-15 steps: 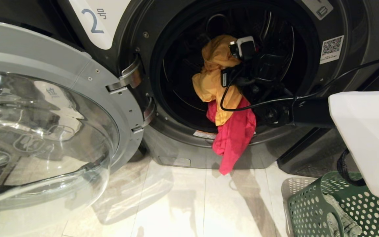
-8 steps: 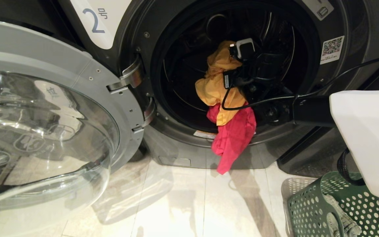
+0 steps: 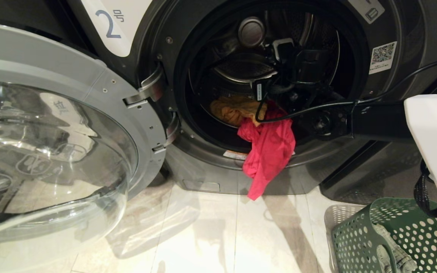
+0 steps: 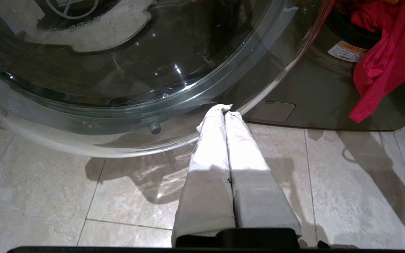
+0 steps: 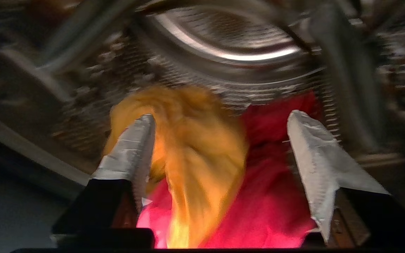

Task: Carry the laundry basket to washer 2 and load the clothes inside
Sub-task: Place the clothes into the washing machine

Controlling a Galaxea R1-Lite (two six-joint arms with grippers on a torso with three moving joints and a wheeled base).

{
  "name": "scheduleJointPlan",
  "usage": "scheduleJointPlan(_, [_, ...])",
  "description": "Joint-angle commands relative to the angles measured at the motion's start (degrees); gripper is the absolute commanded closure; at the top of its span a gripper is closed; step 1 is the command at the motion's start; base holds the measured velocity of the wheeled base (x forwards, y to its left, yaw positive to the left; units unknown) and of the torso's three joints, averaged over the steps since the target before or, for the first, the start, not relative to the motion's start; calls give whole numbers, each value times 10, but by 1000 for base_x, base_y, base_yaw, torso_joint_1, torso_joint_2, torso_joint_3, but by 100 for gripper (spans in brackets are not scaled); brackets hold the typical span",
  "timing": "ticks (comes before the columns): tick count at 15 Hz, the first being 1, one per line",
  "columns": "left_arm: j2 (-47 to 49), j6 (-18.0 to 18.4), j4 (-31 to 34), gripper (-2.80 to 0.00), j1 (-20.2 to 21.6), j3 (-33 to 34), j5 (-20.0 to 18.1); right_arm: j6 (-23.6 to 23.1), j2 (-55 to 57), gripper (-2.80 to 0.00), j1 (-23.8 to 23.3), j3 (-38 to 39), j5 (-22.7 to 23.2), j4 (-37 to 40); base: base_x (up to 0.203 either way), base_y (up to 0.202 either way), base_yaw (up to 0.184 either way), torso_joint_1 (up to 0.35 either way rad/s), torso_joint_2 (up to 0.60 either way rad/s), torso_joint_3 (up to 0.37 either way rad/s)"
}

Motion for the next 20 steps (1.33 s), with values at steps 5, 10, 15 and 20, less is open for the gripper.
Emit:
scheduleJointPlan(5, [0,0,-1,0,0,23,0,40,-137,-280,27,258,1,70,0,0,0,0,0,0])
scheduleJointPlan(10, [0,0,0,0,0,23,0,187,-171,-280,43,289,-5,266,0,0,0,0,0,0])
scheduleJointPlan(15, [0,0,-1,0,0,23,0,313,-181,-280,39,247,-49,404,0,0,0,0,0,0])
scheduleJointPlan(20, [0,0,0,0,0,23,0,357,-165,-280,36,211,32,561,0,0,0,0,0,0])
